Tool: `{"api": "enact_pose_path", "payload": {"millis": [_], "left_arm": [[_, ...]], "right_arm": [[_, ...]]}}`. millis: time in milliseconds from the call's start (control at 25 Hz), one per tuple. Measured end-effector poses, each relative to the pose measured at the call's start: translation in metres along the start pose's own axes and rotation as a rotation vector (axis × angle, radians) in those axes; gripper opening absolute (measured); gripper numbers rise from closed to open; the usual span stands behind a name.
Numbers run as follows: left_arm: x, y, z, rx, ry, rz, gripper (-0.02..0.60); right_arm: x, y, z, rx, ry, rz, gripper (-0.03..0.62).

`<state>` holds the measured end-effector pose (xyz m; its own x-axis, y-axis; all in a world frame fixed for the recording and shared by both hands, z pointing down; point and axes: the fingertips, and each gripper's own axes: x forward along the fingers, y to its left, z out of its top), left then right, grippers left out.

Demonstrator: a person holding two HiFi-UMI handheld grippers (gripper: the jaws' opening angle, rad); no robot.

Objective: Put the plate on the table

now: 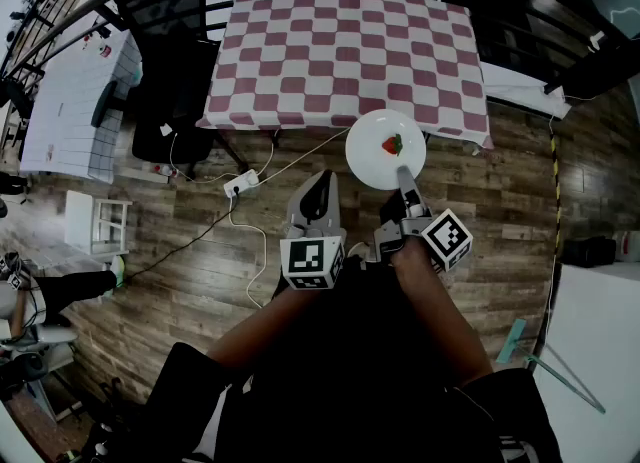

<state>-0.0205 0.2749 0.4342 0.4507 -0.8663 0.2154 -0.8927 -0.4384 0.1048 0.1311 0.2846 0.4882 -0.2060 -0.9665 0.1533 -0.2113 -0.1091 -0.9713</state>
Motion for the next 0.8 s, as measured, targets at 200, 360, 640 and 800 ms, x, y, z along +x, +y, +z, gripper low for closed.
{"api": "enact_pose_path", "payload": {"millis": [200, 360, 640, 800], "left_arm": [[-0.001, -0.007, 0.000, -0.003, -0.011, 0.004, 0.009], [0.007, -0.007, -0.002, -0.014, -0.010, 0.002, 0.009], [0.027, -0.001, 0.001, -0.020, -0.016, -0.012, 0.009], [0.047, 0.005, 0.002, -0.024, -0.003, -0.023, 0.009]], "right_arm": [[-0.003, 0.001, -0.002, -0.026, 0.022, 0.002, 0.012], [-0.002, 0.003, -0.001, -0.064, 0.030, -0.004, 0.012], [0.013, 0.007, 0.012, -0.048, -0.011, 0.005, 0.014], [0.024, -0.006, 0.020, -0.082, -0.005, -0.097, 0.015]]}}
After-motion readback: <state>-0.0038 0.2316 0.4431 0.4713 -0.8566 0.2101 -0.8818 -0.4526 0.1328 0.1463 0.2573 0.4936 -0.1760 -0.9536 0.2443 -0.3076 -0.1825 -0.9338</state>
